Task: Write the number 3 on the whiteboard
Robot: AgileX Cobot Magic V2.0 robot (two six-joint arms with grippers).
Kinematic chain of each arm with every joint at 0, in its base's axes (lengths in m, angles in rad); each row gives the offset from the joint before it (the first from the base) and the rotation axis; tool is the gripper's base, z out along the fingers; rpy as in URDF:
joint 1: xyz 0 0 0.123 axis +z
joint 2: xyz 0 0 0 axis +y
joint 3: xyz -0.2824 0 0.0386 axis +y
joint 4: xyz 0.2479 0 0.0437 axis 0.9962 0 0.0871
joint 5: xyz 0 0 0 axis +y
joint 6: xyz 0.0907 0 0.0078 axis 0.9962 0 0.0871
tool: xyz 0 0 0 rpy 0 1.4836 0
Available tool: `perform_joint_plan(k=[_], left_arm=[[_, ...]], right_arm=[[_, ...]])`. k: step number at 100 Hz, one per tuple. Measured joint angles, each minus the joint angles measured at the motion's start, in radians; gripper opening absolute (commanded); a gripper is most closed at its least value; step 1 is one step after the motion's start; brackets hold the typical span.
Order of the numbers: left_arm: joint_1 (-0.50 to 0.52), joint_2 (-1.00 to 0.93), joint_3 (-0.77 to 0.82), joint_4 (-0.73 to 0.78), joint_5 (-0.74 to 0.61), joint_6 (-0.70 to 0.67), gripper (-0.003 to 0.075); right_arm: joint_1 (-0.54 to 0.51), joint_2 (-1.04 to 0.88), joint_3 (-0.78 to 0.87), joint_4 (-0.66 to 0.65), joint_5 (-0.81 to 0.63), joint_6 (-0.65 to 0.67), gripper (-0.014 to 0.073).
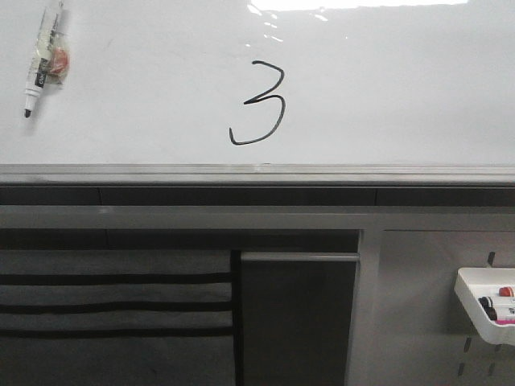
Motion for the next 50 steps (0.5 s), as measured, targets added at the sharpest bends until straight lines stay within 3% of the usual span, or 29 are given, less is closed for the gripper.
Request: perform_joint_plan(k=[31,50], left_arm=[[0.0,0.0,0.058,0.002,-0.019,-0.006,-0.0018],[0.032,-0.127,0.147,0.102,-0.138,-0.006,-0.0018]], right_arm=[[0.0,0.0,-0.001,0.0,0.0,0.0,-0.0067],[0.0,0.0,-0.001,-0.001,0.0,0.001,-0.0067]])
